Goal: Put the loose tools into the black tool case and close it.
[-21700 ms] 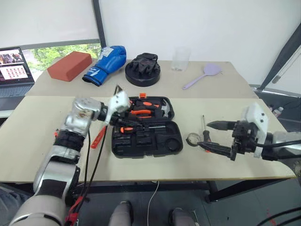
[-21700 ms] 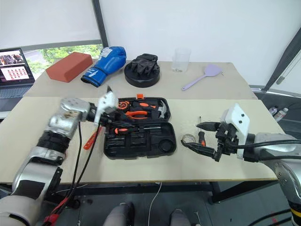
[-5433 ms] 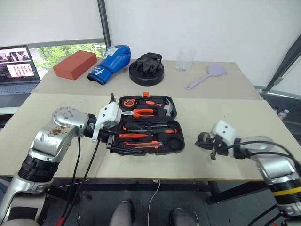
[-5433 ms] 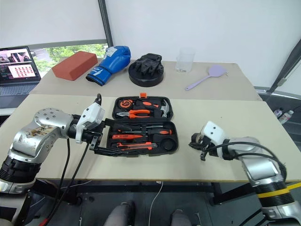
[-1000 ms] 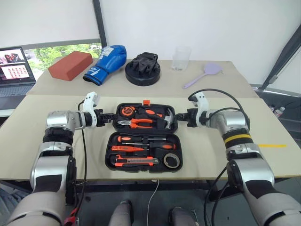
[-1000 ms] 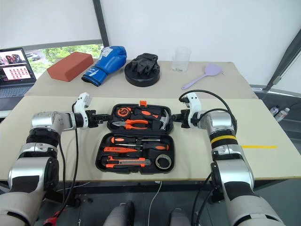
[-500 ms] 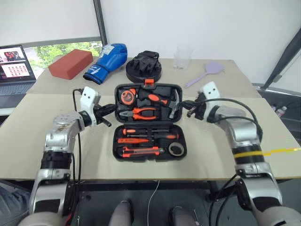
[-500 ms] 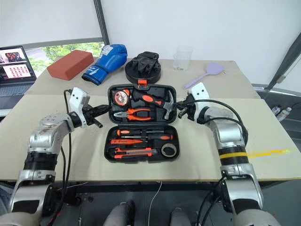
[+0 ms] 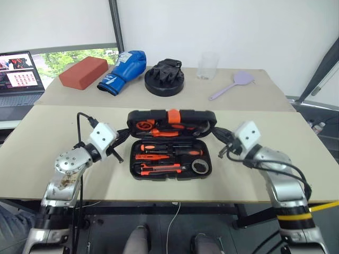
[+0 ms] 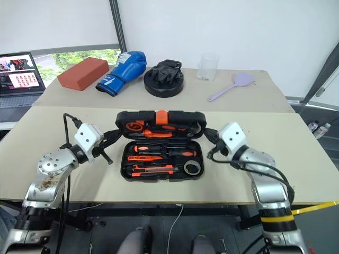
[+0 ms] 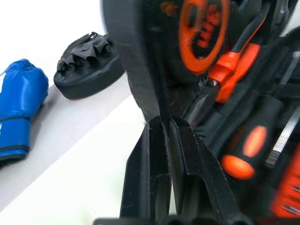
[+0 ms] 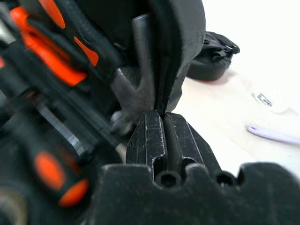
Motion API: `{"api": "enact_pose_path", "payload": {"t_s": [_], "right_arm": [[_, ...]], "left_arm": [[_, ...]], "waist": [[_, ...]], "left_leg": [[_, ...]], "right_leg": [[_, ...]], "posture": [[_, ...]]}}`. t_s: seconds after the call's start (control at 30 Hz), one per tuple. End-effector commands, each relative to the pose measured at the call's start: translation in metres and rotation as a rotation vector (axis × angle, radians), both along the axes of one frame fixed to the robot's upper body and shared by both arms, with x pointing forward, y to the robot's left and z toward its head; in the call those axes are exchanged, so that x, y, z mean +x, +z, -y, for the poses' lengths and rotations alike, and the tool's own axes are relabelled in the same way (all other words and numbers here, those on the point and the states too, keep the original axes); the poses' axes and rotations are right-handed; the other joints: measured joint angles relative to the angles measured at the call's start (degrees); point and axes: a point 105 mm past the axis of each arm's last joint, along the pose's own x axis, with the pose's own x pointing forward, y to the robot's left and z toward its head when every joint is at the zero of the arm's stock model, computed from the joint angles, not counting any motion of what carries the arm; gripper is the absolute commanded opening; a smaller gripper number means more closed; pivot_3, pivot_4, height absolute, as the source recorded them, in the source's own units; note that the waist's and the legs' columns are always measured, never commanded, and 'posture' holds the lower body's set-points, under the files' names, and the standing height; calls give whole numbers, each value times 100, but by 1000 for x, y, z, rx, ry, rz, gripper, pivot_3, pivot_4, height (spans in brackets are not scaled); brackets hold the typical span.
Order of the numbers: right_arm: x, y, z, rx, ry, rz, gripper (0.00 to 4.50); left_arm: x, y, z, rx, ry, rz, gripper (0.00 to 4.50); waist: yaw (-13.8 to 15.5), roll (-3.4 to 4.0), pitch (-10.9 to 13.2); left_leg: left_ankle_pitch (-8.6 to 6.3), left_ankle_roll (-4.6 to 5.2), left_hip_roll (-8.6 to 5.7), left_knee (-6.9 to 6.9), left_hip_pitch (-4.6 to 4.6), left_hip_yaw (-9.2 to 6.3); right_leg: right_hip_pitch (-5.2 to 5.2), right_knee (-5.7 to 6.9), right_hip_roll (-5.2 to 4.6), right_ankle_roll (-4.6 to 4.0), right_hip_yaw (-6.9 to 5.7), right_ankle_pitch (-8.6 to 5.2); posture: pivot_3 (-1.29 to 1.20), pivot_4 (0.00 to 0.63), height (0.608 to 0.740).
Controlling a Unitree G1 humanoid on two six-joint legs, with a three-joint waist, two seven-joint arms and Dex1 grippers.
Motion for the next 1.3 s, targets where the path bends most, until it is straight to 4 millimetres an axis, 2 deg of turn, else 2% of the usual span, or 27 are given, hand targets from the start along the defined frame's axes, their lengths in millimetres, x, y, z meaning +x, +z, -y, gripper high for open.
{"api": "enact_pose_path", "payload": {"t_s": [0.03, 0.1, 0.2, 0.27, 0.33, 0.37, 0.4, 0.5, 0.53, 0.63, 0.67, 0.73, 0.87, 0.97, 1.03, 1.1, 1.17, 1.2, 1.3], "right_arm": [[-15, 25, 18, 18, -2, 43, 1318], [-24, 28, 30, 4, -2, -11, 2063], [-43, 21, 31, -4, 92, -161, 2980], [-64, 13, 24, -34, 206, -263, 2980], [-81, 0, 17, -74, 299, -372, 2980], [-88, -8, 13, -103, 334, -409, 2703], [-92, -15, 10, -126, 358, -444, 2407], [-99, -35, 1, -224, 408, -492, 1596], [-98, -39, -1, -246, 412, -493, 1137], [-93, -46, -5, -277, 418, -487, 107], [-91, -48, -7, -286, 425, -489, 0], [-88, -52, -11, -301, 438, -490, 0], [-78, -57, -16, -340, 433, -466, 0], [-41, -56, -17, -346, 285, -369, 0], [-28, -54, -15, -343, 227, -336, 0], [-13, -51, -8, -320, 137, -290, 0], [-4, -49, -1, -297, 71, -266, 0], [-4, -49, 0, -292, 66, -269, 0], [-14, -48, 2, -265, 82, -287, 0]], "left_arm": [[-18, 22, -13, -120, 8, -75, 1604], [-36, 22, -22, -215, -16, -245, 2446], [-61, 22, -32, -282, -96, -445, 3446], [-57, 26, -47, -296, -70, -486, 3446], [-38, 29, -58, -255, -18, -455, 3446], [-23, 29, -60, -213, 7, -425, 3460], [-9, 30, -59, -175, 20, -393, 3180], [36, 32, -35, -72, -26, -310, 2382], [47, 30, -24, -38, -55, -296, 1816], [66, 25, -4, 32, -120, -280, 686], [70, 21, 7, 62, -158, -284, 378], [77, 14, 25, 122, -221, -285, 68], [81, -2, 41, 231, -309, -320, 68], [62, -30, 45, 421, -476, -429, 68], [52, -39, 41, 490, -546, -480, 68], [31, -47, 34, 517, -658, -574, 68], [13, -47, 32, 505, -742, -618, 68], [11, -44, 33, 487, -751, -609, 68], [18, -26, 37, 407, -691, -528, 68]], "waist": [[-5, 0, 0], [-4, -1, 2], [-1, -1, 2], [16, 0, 1], [61, 0, 0], [100, -1, 0], [139, -1, 0], [216, 1, -3], [228, -2, -5], [218, -5, -8], [211, -8, -8], [191, -18, -7], [164, -19, -7], [76, -20, -6], [39, -19, -6], [29, -19, -7], [-1, -14, -9], [-3, -12, -9], [43, -16, -7]], "left_leg": [[0, 0, 2, 1, 0, 0], [0, 0, 4, 2, -3, 0], [0, 0, 8, 3, 1, 0], [-2, -2, 12, 1, 18, 0], [-5, -5, 13, -5, 38, 0], [-5, -6, 13, -8, 38, 0], [-5, -6, 13, -10, 38, 0], [-5, -6, 11, -12, 36, 3], [-5, -5, 10, -11, 27, 6], [-4, -3, 9, 23, -8, 20], [-5, -1, 9, 22, -10, 25], [-6, 4, 10, 19, -14, 27], [3, 19, 9, 15, -36, 25], [18, 51, 11, 11, -35, 24], [16, 48, 11, 11, -34, 24], [1, 25, 11, 13, -34, 25], [-6, 12, 11, 12, -33, 26], [-6, 13, 11, 10, -33, 26], [-2, 19, 15, 11, -35, 20]], "right_leg": [[-1, 0, 0, 2, -1, -4], [-7, 1, 0, 0, -1, -12], [-4, 1, -1, -26, -1, -35], [-8, -2, -2, -34, -7, -45], [3, -7, -4, -38, -15, -57], [2, -6, -6, -38, -16, -58], [2, -8, -7, -39, -19, -57], [10, -43, -8, -44, -24, -49], [12, -60, -8, -42, -24, -39], [3, -84, -10, -12, -15, 5], [3, -92, -11, -11, -13, 8], [-2, -91, -10, -9, -13, 11], [-9, -58, -7, -3, -15, 24], [-14, -57, -4, -5, -13, 18], [-12, -55, -3, -5, -13, 18], [-9, -57, -4, -3, -11, 18], [-8, -57, -4, -4, -11, 19], [-7, -58, -4, -5, -10, 19], [-6, -49, -3, -7, -17, 14]], "posture": [[0, 150, 735], [0, 150, 735], [0, 150, 735], [0, 150, 735], [0, 150, 735], [0, 150, 735], [0, 150, 735], [0, 150, 735], [0, 150, 735], [0, 150, 735], [0, 150, 735], [0, 150, 735], [0, 150, 735], [0, 150, 735], [0, 150, 735], [0, 150, 735], [0, 150, 735], [0, 150, 735], [0, 150, 735]]}}
